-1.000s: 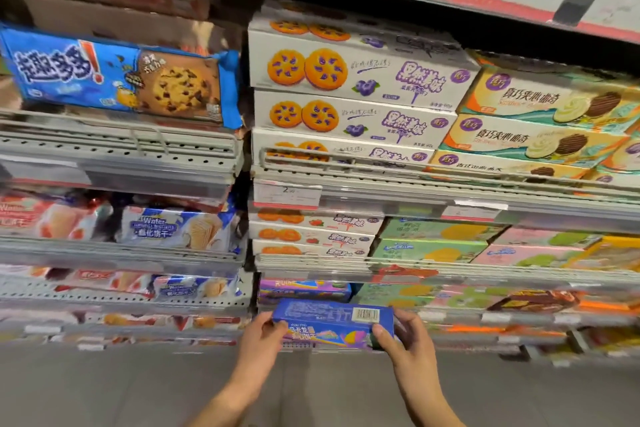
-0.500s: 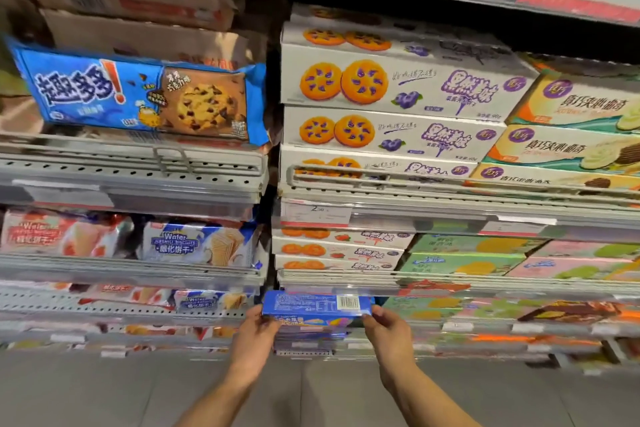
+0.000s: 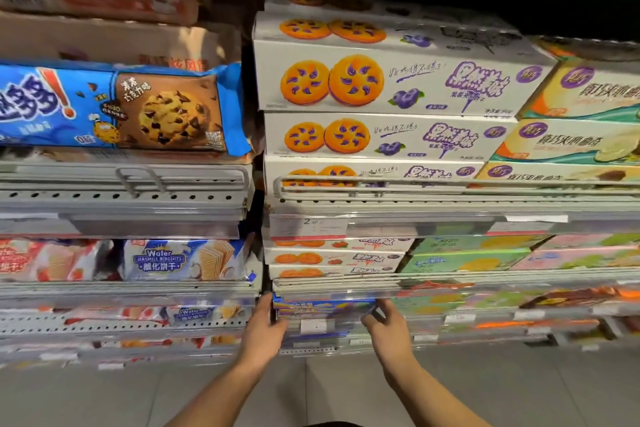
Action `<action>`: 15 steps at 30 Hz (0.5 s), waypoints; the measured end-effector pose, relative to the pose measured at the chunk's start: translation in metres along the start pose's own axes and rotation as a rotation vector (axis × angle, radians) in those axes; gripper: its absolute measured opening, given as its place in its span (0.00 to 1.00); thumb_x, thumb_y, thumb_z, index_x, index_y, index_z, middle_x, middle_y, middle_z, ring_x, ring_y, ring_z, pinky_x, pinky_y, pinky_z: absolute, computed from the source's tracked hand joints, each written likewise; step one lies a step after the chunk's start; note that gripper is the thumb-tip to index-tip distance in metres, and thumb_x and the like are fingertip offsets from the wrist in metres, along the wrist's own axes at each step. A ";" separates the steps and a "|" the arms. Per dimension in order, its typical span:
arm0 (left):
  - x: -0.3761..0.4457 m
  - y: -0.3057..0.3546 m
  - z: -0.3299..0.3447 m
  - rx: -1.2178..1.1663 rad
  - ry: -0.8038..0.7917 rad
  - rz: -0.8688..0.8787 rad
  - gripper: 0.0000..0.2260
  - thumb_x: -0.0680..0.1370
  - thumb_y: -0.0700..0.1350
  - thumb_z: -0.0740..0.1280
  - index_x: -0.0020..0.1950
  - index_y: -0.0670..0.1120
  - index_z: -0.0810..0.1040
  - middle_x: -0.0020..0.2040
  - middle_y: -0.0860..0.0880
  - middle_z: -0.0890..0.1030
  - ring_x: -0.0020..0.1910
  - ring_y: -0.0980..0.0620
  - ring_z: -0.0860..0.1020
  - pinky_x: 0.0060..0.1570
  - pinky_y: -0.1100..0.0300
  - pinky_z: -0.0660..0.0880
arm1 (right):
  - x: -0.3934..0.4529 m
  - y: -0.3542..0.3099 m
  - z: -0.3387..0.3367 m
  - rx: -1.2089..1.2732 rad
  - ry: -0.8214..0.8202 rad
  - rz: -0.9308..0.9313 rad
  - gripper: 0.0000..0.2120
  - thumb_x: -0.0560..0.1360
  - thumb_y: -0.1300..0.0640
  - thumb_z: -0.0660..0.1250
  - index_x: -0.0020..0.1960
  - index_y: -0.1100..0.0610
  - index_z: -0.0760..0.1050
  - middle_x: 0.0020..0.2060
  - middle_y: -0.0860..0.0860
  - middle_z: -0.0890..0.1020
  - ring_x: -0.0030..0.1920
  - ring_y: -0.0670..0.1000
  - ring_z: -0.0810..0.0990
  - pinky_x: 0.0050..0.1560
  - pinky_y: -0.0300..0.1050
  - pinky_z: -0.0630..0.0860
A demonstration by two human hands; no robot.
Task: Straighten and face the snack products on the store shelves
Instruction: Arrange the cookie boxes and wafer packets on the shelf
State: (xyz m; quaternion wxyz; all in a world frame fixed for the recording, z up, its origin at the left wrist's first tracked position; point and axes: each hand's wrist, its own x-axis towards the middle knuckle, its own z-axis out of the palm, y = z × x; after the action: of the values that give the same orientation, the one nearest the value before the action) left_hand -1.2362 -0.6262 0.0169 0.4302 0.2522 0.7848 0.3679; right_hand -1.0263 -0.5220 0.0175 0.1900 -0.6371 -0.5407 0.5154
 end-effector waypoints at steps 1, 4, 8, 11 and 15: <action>0.003 -0.001 0.001 0.026 0.009 0.001 0.26 0.83 0.39 0.65 0.80 0.48 0.62 0.75 0.48 0.70 0.73 0.47 0.69 0.71 0.53 0.65 | 0.001 0.001 0.000 -0.009 -0.010 0.009 0.15 0.77 0.63 0.68 0.63 0.54 0.75 0.61 0.50 0.81 0.65 0.51 0.78 0.60 0.49 0.73; 0.006 0.001 0.000 0.079 0.034 0.008 0.26 0.82 0.39 0.65 0.80 0.48 0.63 0.72 0.46 0.73 0.66 0.49 0.73 0.65 0.57 0.68 | 0.003 0.000 -0.003 -0.080 -0.021 -0.004 0.10 0.78 0.63 0.68 0.58 0.54 0.74 0.57 0.51 0.82 0.61 0.50 0.78 0.52 0.46 0.73; 0.008 0.002 0.002 0.120 0.048 0.004 0.27 0.82 0.41 0.65 0.80 0.48 0.62 0.74 0.46 0.70 0.69 0.46 0.72 0.65 0.57 0.68 | 0.009 0.001 -0.002 -0.174 -0.008 -0.004 0.12 0.78 0.60 0.67 0.60 0.58 0.74 0.54 0.56 0.84 0.50 0.54 0.81 0.40 0.42 0.73; 0.006 0.001 0.005 0.122 0.034 0.009 0.28 0.82 0.41 0.65 0.81 0.48 0.60 0.78 0.46 0.65 0.75 0.45 0.67 0.70 0.57 0.65 | 0.013 0.002 -0.001 -0.256 -0.010 -0.028 0.15 0.78 0.58 0.68 0.63 0.58 0.73 0.54 0.56 0.83 0.53 0.57 0.82 0.46 0.46 0.73; 0.008 -0.006 0.007 0.127 0.014 0.033 0.31 0.83 0.44 0.65 0.83 0.49 0.55 0.82 0.48 0.57 0.78 0.46 0.62 0.72 0.57 0.63 | 0.016 0.005 -0.003 -0.370 -0.039 -0.060 0.17 0.78 0.55 0.68 0.65 0.58 0.74 0.63 0.54 0.81 0.63 0.59 0.80 0.55 0.49 0.75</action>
State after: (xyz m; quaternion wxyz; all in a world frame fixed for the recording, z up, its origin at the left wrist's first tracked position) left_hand -1.2346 -0.6221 0.0056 0.4017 0.2894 0.8052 0.3263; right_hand -1.0234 -0.5086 0.0078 0.0743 -0.6347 -0.6485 0.4136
